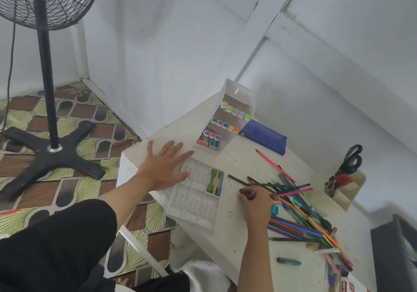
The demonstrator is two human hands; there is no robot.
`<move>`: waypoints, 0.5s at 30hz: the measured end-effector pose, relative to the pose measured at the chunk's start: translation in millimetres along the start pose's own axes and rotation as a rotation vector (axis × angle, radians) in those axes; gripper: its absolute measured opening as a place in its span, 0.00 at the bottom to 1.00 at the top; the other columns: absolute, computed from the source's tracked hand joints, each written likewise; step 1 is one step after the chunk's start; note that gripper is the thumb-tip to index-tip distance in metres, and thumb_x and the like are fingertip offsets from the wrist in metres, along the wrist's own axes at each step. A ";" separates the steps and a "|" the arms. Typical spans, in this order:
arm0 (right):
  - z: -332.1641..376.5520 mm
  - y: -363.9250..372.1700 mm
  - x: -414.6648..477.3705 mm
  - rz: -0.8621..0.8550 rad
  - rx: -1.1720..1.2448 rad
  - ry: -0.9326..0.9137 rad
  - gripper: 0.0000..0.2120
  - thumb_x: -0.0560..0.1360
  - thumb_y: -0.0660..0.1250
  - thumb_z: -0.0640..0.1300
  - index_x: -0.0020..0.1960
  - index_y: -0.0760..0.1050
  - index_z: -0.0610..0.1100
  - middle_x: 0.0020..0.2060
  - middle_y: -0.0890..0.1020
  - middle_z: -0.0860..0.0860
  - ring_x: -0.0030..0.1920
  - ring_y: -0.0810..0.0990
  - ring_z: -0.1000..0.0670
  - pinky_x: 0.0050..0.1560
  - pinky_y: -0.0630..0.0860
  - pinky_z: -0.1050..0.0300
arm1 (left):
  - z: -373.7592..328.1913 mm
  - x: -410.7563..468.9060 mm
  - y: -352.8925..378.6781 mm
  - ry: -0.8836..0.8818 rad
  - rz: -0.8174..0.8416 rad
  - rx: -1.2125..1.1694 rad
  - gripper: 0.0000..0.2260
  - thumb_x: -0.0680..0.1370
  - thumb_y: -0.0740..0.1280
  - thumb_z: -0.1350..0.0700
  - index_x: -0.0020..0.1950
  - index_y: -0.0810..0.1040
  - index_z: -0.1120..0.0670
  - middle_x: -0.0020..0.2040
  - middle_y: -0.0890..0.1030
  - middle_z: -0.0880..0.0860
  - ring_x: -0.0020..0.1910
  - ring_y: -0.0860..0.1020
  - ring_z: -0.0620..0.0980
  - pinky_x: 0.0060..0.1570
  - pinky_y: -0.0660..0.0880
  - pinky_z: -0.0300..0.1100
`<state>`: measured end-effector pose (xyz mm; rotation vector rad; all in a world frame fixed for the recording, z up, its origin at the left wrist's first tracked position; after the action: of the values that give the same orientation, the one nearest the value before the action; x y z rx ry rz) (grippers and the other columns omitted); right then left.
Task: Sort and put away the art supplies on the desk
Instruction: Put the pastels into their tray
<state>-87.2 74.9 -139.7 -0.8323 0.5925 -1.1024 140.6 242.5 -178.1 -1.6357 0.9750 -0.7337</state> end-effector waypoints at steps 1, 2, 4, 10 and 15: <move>0.7 -0.3 0.1 -0.005 -0.016 -0.007 0.09 0.72 0.72 0.41 0.52 0.80 0.44 0.52 0.78 0.46 0.48 0.77 0.49 0.46 0.70 0.59 | 0.4 0.3 0.4 -0.003 -0.005 0.003 0.37 0.68 0.34 0.28 0.76 0.39 0.37 0.79 0.45 0.45 0.77 0.41 0.48 0.69 0.36 0.67; 2.0 -0.8 -0.2 -0.011 -0.038 -0.015 0.09 0.72 0.71 0.41 0.52 0.80 0.44 0.52 0.77 0.46 0.48 0.77 0.49 0.46 0.69 0.59 | 0.6 0.3 0.8 -0.003 -0.008 0.007 0.37 0.68 0.34 0.28 0.76 0.39 0.39 0.79 0.44 0.45 0.77 0.41 0.48 0.69 0.37 0.67; 4.8 -2.5 -2.1 -0.024 -0.067 -0.023 0.08 0.73 0.70 0.42 0.53 0.80 0.44 0.53 0.77 0.47 0.48 0.76 0.50 0.45 0.68 0.59 | 0.0 0.0 1.5 0.009 -0.007 0.011 0.38 0.68 0.34 0.28 0.77 0.40 0.40 0.79 0.45 0.45 0.77 0.41 0.47 0.69 0.36 0.66; 33.2 -14.2 -12.5 -0.078 0.097 -0.127 0.07 0.75 0.67 0.41 0.53 0.77 0.45 0.46 0.82 0.52 0.44 0.78 0.52 0.43 0.73 0.60 | -0.1 0.1 -0.1 0.015 -0.024 -0.012 0.39 0.68 0.36 0.28 0.77 0.46 0.41 0.79 0.46 0.46 0.77 0.43 0.46 0.69 0.37 0.66; 79.3 -1.2 -33.3 0.033 0.378 -0.390 0.11 0.74 0.66 0.32 0.48 0.75 0.48 0.46 0.79 0.54 0.44 0.78 0.60 0.42 0.74 0.70 | -0.9 0.3 0.6 0.015 -0.006 -0.025 0.41 0.64 0.31 0.23 0.75 0.44 0.34 0.79 0.46 0.45 0.77 0.43 0.45 0.68 0.36 0.66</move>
<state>-38.5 128.2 -93.1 -0.6776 0.0658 -0.9488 139.8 241.8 -178.5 -1.6574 0.9943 -0.7412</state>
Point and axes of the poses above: each hand's wrist, its own x-axis towards the middle knuckle, its own y-axis out of the palm, z = x × y, the point moved 6 cm from there along x, towards the middle knuckle
